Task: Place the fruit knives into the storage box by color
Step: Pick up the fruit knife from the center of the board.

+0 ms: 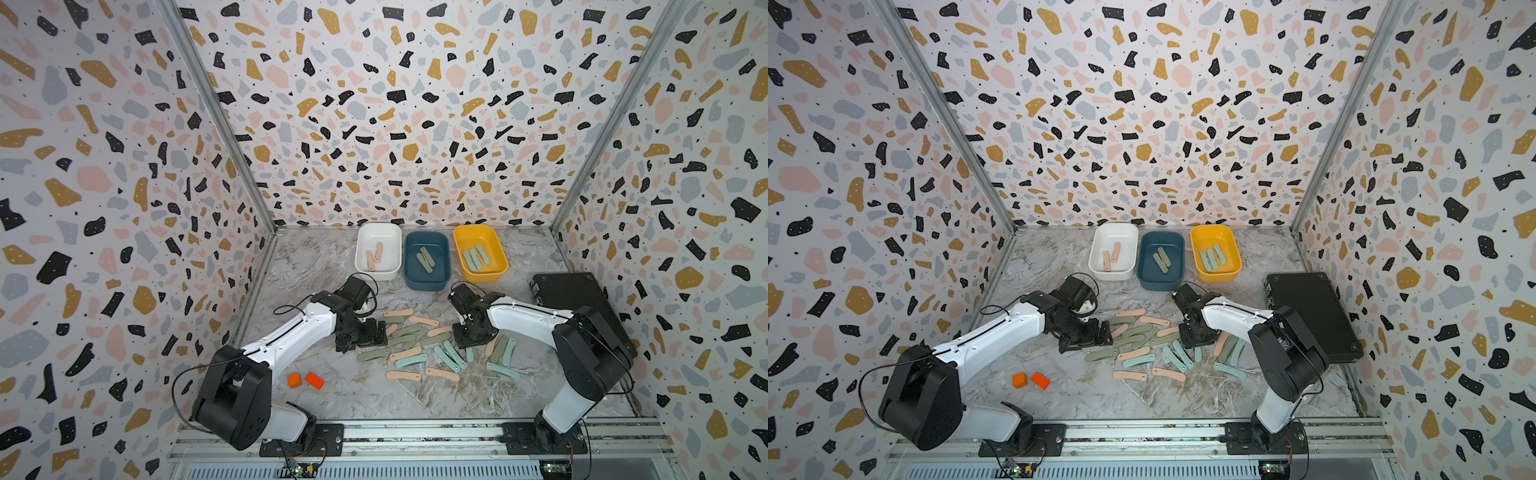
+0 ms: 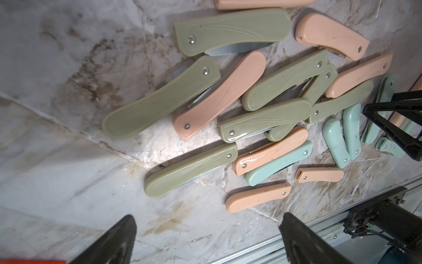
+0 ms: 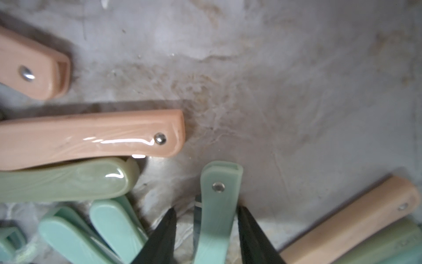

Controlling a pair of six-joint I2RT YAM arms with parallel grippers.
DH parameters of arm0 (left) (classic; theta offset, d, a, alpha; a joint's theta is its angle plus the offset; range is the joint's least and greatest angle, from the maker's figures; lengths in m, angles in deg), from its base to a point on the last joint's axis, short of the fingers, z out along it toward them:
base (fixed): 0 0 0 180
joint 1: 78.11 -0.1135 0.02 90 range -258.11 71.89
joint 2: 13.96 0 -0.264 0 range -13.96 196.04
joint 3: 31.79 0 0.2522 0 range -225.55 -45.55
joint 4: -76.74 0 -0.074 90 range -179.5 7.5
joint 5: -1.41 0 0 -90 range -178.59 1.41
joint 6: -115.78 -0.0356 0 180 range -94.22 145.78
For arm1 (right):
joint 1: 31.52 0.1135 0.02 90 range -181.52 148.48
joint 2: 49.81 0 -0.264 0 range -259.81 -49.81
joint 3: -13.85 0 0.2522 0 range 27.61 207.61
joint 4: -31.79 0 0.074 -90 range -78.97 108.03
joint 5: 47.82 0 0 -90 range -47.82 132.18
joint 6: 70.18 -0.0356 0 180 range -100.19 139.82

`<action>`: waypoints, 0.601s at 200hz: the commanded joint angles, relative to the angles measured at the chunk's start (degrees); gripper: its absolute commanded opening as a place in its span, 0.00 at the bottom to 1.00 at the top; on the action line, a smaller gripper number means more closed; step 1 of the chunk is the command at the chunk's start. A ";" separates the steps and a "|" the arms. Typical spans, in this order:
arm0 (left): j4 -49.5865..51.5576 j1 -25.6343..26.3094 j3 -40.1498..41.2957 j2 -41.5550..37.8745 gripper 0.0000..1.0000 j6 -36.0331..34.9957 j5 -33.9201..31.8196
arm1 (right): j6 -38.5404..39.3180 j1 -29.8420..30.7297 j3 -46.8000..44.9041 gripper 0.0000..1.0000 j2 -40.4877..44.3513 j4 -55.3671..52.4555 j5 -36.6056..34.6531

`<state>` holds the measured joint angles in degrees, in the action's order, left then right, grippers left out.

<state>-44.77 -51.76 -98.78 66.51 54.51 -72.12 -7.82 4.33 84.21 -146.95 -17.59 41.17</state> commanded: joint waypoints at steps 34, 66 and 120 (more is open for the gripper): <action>-0.35 -0.33 -0.19 1.18 0.99 0.16 0.04 | -0.93 -1.22 -1.05 0.31 -0.75 -0.52 -1.51; 0.09 -0.33 -0.82 1.53 0.99 -0.18 -0.21 | -0.67 -2.00 -0.70 0.24 1.39 -1.25 -2.50; 0.14 -0.33 -1.73 1.18 0.99 0.15 0.40 | 0.29 -2.82 1.89 0.21 3.86 -3.69 -3.53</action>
<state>-44.81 -51.76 -98.80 67.51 54.53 -72.10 -8.17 1.93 84.30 -146.45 -18.13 39.33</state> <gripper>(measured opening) 0.991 0.270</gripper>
